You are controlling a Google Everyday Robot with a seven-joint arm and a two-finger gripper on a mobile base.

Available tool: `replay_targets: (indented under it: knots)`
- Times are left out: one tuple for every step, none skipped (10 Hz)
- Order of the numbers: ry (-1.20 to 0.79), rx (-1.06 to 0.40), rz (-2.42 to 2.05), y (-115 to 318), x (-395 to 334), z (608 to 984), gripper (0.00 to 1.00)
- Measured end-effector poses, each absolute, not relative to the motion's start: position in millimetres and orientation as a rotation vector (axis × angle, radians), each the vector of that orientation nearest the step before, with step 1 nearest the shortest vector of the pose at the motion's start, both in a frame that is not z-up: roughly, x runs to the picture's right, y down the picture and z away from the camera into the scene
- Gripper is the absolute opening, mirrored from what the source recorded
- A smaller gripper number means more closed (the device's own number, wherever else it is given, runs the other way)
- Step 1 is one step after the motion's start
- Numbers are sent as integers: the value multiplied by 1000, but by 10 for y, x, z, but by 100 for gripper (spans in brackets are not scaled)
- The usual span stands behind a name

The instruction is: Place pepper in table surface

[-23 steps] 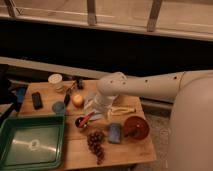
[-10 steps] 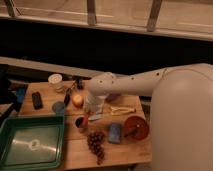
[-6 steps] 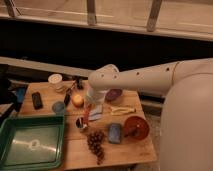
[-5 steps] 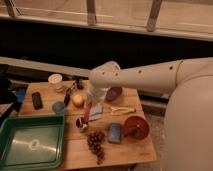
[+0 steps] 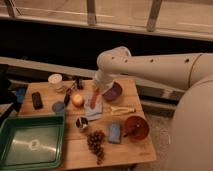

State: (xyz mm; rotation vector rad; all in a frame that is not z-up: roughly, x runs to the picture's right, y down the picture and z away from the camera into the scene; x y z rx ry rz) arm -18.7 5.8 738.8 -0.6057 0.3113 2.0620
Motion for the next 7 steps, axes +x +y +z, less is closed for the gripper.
replay_targets:
  knots:
    - [331,-616,2072,95,-161,7429,0]
    - [365,-634,2087,205,-120,7540,0]
    - [391,-652,2104,327,-61,7669,0]
    - [412,-672,2118,442,-12,7790,0]
    - [446,-707,2135,635,45,7977,0]
    - [475,-739,2146,795,73,8116,0]
    - [500,-771,2153,931,85,8221,0]
